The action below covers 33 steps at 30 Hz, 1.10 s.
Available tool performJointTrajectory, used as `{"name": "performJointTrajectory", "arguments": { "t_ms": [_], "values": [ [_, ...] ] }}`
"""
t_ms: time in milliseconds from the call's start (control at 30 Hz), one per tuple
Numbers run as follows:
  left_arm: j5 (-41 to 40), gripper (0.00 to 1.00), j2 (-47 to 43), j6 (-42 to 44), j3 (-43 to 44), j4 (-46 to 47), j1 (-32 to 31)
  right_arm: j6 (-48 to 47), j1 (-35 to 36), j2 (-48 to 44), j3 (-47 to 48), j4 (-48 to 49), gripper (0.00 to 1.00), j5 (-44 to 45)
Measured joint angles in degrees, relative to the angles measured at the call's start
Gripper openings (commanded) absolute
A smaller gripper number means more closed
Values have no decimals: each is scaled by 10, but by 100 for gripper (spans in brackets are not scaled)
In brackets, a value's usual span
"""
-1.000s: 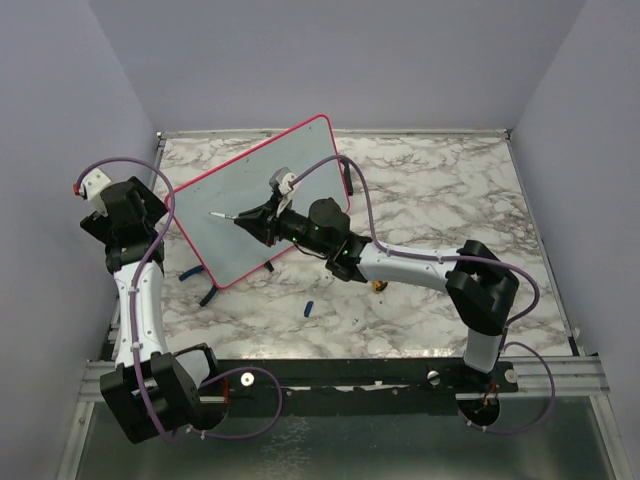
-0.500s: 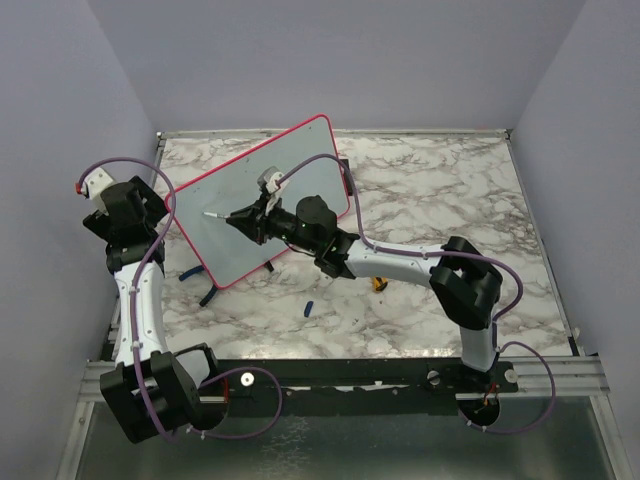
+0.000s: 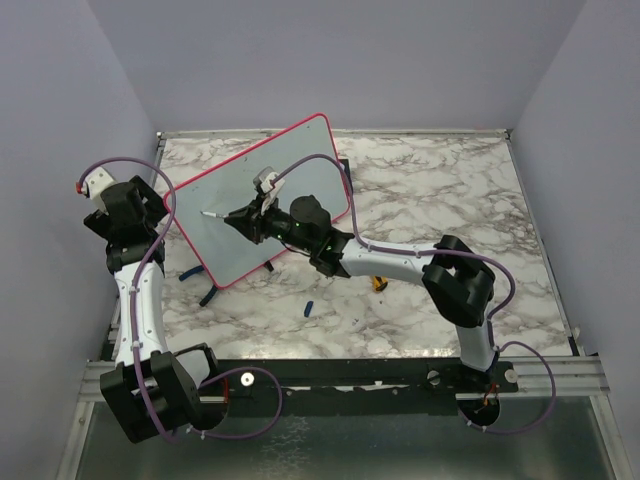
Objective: Write a sentence on the whiteboard
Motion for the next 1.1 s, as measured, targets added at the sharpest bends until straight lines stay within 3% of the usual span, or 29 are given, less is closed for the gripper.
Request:
{"name": "performJointTrajectory", "arguments": {
  "t_ms": [900, 1100],
  "values": [
    [8, 95, 0, 1, -4, 1, 0, 1, 4, 0, -19, 5, 1, 18],
    [9, 95, 0, 1, -4, 1, 0, -1, 7, -22, -69, 21, 1, 18]
  ]
}}
